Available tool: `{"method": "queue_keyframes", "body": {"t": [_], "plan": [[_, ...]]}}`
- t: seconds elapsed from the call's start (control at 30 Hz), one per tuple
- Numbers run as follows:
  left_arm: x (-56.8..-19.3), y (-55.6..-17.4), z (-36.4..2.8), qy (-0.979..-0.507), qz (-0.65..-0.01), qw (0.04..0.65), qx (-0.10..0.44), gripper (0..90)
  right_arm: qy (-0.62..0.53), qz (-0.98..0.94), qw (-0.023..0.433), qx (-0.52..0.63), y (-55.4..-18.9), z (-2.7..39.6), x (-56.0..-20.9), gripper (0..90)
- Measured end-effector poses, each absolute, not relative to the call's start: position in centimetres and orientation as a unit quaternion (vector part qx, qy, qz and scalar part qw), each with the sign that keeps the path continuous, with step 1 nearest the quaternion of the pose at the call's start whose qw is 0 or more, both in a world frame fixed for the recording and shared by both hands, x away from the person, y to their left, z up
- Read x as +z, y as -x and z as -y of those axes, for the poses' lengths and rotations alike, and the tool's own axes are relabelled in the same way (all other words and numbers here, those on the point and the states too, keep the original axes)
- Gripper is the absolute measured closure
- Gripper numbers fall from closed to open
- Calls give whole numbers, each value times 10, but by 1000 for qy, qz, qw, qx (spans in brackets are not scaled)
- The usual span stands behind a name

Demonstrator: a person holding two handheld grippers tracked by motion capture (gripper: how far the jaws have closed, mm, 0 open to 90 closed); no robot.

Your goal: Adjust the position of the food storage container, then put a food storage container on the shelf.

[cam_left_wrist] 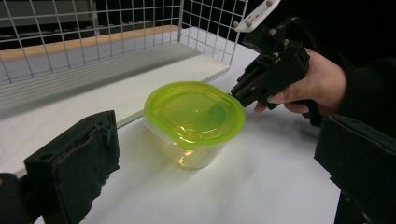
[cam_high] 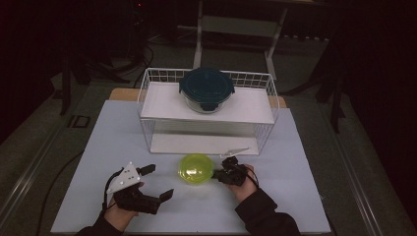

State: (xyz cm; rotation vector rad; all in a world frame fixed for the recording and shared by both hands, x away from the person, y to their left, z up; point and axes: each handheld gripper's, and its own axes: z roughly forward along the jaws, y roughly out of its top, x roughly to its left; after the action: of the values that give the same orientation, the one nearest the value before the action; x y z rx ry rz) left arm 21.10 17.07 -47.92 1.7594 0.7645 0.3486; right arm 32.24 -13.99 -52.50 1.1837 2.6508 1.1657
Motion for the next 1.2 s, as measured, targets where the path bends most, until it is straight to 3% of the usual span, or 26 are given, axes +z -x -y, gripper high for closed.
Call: {"method": "queue_keyframes", "body": {"t": [0.27, 0.63, 0.77, 1.07, 1.2], "plan": [[-480, -211, -170, -746, -323, 564, 145, 0, -382, -844, 1, 377, -324, 139, -525, 893], [-479, -212, -171, -744, -324, 567, 139, 0, -376, -848, 33, 372, -318, 158, -516, 750], [-478, -212, -170, -743, -325, 568, 137, 0, -372, -845, 41, 382, -314, 168, -508, 644], [-474, -218, -170, -753, -336, 552, 126, 0, -365, -827, 25, 426, -304, 173, -489, 203], [-468, -226, -168, -757, -343, 547, 103, 0, -373, -812, 16, 449, -303, 176, -480, 181]]}}
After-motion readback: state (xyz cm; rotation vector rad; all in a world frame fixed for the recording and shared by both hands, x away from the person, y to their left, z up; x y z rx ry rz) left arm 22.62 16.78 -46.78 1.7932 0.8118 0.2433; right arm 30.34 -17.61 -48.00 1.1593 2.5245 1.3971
